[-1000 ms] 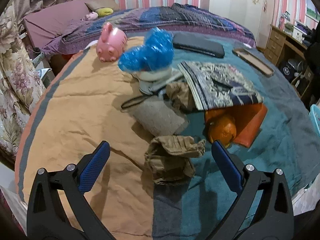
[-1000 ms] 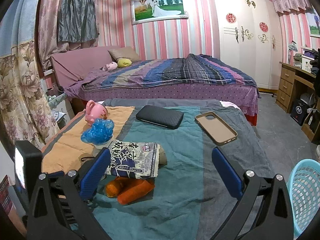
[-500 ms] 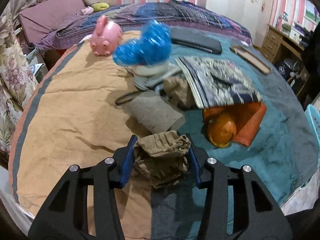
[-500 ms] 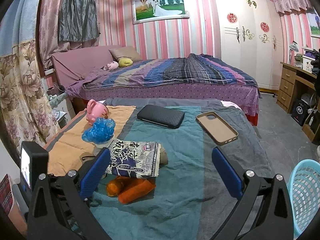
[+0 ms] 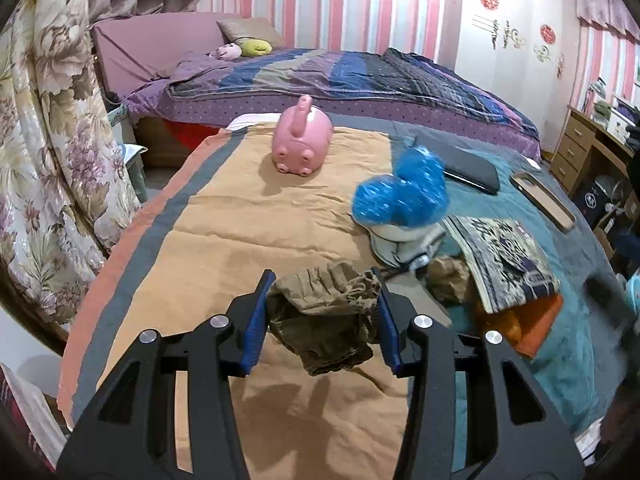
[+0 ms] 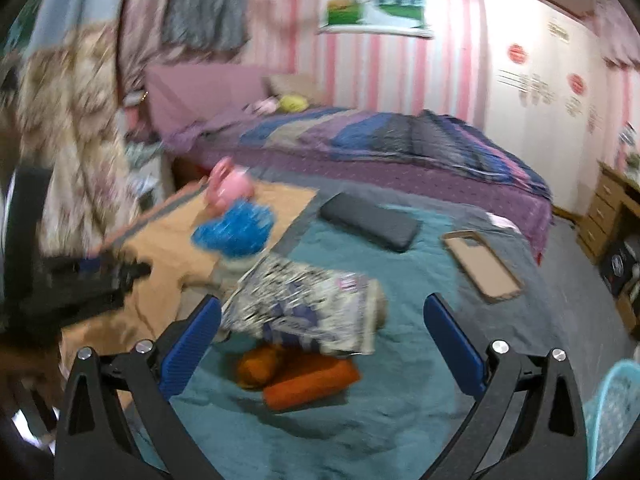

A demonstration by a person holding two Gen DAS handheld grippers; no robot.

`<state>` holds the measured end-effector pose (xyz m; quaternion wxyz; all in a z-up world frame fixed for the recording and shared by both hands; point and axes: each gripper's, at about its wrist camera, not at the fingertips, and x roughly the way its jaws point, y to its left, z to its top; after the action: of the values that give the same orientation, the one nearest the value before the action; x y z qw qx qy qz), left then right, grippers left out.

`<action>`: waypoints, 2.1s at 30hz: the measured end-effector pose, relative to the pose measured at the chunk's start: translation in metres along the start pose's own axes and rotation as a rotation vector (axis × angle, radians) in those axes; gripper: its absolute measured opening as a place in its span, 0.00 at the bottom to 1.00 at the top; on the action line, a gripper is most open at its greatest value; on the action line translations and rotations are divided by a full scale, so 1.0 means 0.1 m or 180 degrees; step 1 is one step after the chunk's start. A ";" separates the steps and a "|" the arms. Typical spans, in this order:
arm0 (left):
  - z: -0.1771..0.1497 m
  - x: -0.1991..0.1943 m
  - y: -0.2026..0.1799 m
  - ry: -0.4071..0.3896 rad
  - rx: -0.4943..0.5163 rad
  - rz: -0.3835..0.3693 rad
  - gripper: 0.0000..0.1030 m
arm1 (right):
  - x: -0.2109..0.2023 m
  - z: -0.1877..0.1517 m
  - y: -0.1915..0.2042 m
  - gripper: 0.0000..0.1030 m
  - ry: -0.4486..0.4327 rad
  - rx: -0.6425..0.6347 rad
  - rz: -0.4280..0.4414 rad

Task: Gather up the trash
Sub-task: 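Grasp the crumpled brown cloth with the left gripper while the right gripper approaches the wrapper, then grasp the patterned snack wrapper with the right gripper and lift it, then carry the brown cloth and wrapper in both grippers to the light-blue wastebasket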

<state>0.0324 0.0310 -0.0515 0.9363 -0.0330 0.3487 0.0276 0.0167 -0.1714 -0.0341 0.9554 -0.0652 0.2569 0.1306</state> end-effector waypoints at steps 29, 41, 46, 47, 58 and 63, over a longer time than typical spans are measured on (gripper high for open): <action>0.03 -0.16 0.06 -0.0183 -0.0185 -0.0174 0.44 | 0.10 0.08 0.15 0.01 -0.0181 -0.0393 -0.0280; 0.12 -0.43 -0.23 -0.0495 -0.0125 -0.0310 0.44 | -0.56 0.26 -0.28 0.01 -0.0779 0.0005 -0.0410; 0.16 -0.48 -0.46 -0.0555 -0.0049 -0.0449 0.44 | -0.73 0.25 -0.59 0.01 -0.0800 0.0149 -0.0551; 0.17 -0.51 -0.50 -0.0573 -0.0064 -0.0498 0.44 | -0.76 0.24 -0.65 0.01 -0.0790 0.0175 -0.0567; 0.21 -0.72 -1.02 -0.0781 0.0164 -0.0618 0.44 | -1.25 0.12 -1.44 0.01 -0.0902 0.0790 -0.0809; 0.24 -0.81 -1.26 -0.0804 0.0329 -0.0644 0.44 | -1.41 0.10 -1.65 0.01 -0.0915 0.0840 -0.0811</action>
<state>-0.0034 -0.0950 0.0252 0.9711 -0.0159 0.2240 -0.0808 -0.0495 -0.3584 0.0558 0.9911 0.0477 0.1227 -0.0178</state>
